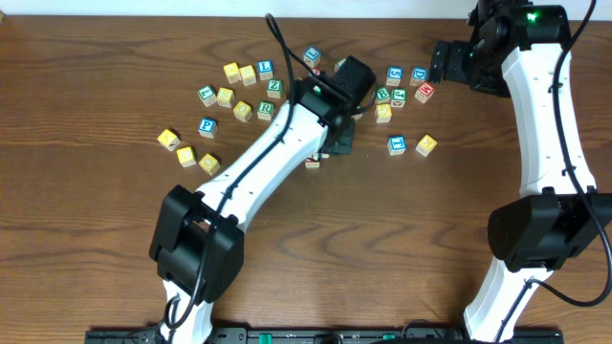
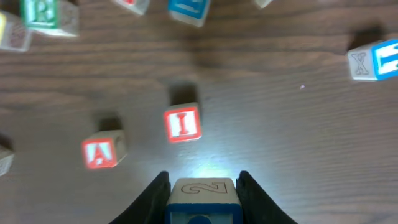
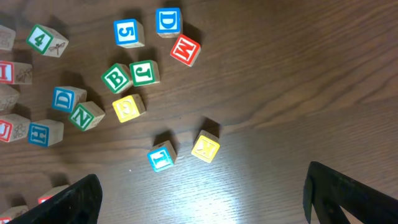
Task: Spell out AI2
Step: 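Grasp the blue '2' block and carry it toward the 'A I' pair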
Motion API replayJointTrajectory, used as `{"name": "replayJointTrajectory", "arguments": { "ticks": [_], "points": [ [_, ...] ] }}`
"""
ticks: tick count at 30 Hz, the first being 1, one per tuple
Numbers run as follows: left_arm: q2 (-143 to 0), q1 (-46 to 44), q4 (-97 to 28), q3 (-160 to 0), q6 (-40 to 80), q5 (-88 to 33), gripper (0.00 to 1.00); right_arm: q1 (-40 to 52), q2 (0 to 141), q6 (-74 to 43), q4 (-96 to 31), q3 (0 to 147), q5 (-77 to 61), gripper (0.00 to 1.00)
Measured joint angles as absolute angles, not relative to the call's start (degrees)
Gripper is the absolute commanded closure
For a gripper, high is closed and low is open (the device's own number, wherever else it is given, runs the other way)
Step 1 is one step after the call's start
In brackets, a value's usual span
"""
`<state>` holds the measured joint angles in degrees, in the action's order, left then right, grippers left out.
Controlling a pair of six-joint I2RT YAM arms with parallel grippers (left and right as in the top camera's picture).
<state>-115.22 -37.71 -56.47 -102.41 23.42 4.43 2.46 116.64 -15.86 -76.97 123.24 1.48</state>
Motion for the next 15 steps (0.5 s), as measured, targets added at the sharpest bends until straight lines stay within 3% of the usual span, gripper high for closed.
{"name": "replayJointTrajectory", "arguments": {
  "ticks": [15],
  "points": [
    [-115.33,-39.29,-37.17,-90.11,26.22,4.43,0.78,2.46,116.64,-15.84,-78.65,123.24,1.28,0.01]
  ]
}}
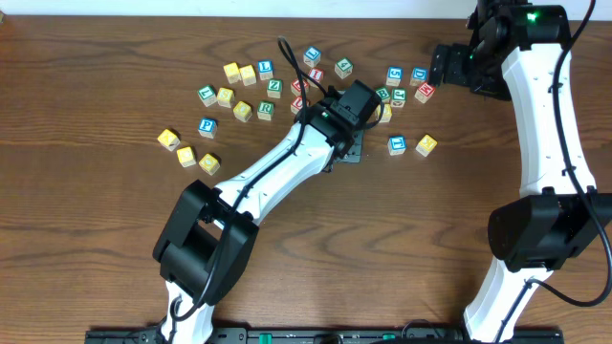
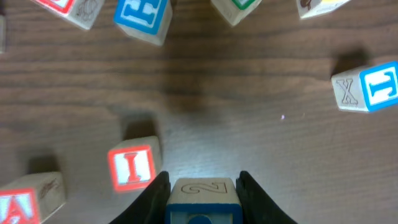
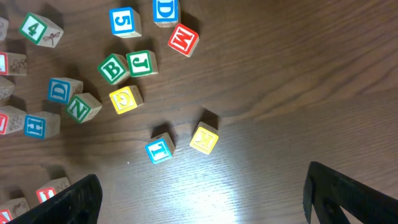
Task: Spell out AI2
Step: 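Grasp the blue '2' block and carry it toward the 'A I' pair, then lower the '2' block right of the 'I' block and release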
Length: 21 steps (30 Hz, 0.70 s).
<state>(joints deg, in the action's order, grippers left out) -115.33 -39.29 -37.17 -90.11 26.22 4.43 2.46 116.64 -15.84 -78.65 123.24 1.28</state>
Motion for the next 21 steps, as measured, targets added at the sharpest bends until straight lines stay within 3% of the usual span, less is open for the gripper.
{"name": "replayJointTrajectory", "arguments": {
  "ticks": [21],
  "points": [
    [-122.50,-39.27,-32.80,-87.44,26.81,4.43,0.78,2.46,116.64,-15.84,-79.48,123.24,1.28,0.01]
  ]
}}
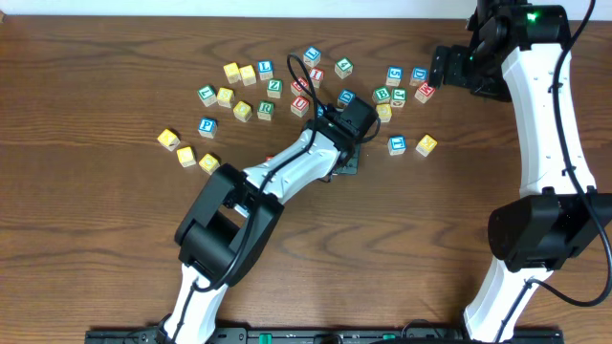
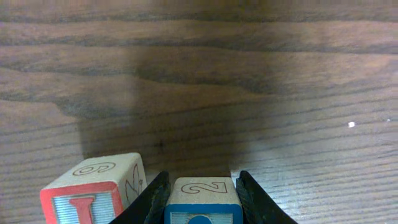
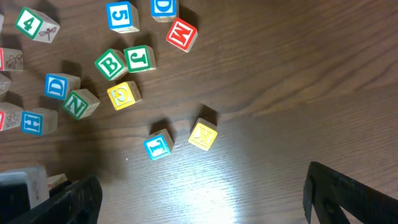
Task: Spell out AI2
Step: 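Lower the '2' block right of the 'I' block and release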
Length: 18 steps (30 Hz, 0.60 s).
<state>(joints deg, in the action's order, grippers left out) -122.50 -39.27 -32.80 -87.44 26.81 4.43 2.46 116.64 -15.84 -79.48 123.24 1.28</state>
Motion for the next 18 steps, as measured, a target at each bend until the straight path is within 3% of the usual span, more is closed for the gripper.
{"name": "replayJointTrajectory", "arguments": {
  "ticks": [18],
  "points": [
    [-122.50,-39.27,-31.42,-87.44,26.81,5.15,0.77,2.46,116.64,-15.84,-79.48,123.24,1.28,0.01]
  ]
}}
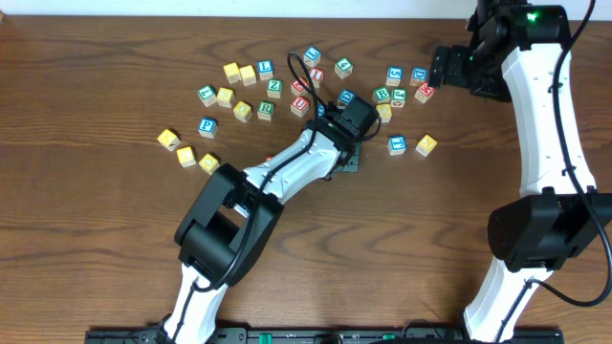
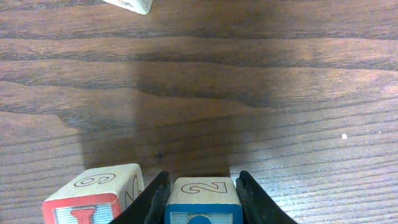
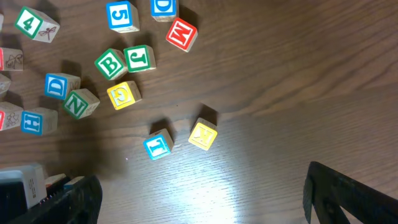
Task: Spell out AI2
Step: 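Lower the '2' block right of the 'I' block and release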
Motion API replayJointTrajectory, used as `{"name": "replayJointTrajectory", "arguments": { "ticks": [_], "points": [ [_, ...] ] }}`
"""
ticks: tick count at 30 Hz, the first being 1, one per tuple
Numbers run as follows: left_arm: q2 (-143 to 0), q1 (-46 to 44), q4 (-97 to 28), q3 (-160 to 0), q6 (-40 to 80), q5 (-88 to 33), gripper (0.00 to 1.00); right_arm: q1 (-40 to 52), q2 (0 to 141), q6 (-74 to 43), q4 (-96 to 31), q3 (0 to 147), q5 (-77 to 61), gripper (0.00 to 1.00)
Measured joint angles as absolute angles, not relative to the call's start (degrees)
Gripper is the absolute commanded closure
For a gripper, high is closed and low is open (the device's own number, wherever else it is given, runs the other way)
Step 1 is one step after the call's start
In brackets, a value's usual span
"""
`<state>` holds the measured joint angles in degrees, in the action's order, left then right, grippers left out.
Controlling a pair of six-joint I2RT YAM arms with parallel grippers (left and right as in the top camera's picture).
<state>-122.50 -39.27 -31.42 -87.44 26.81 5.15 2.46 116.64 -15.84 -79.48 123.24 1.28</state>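
Observation:
My left gripper (image 2: 202,202) is shut on a blue-faced block marked 2 (image 2: 202,194), held low over the wooden table (image 2: 280,93). Just to its left, almost touching the left finger, stands the red I block (image 2: 93,198). In the overhead view the left gripper (image 1: 346,153) sits under the arm's wrist at the table's middle, and the A block is hidden there. My right gripper (image 3: 202,205) hangs high at the back right, its fingers wide apart and open, holding nothing.
Several loose letter blocks (image 1: 258,86) lie scattered across the back of the table. A blue T block (image 3: 160,145) and a yellow K block (image 3: 203,134) lie apart on the right. The right arm (image 1: 545,115) rises along the right side.
Almost nothing has changed. My left gripper still holds the 2 block beside the I block; its view has shifted slightly, so a loose block's edge now shows at the top.
My left gripper held the 2 block above the table with the A and I blocks ahead of it. Then it was further right, the I block close on its left. Then it was low, the 2 block right beside the I block, where it stays. The right gripper stayed open.

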Motion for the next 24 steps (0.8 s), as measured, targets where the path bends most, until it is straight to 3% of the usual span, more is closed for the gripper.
{"name": "replayJointTrajectory", "arguments": {
  "ticks": [4,24],
  "points": [
    [-122.50,-39.27,-31.40,-87.44,26.81,5.32,0.72,2.46,116.64,-15.84,-79.48,123.24,1.28,0.01],
    [-122.50,-39.27,-30.76,-87.44,26.55,5.52,0.70,2.46,116.64,-15.84,-79.50,123.24,1.28,0.01]
  ]
}}
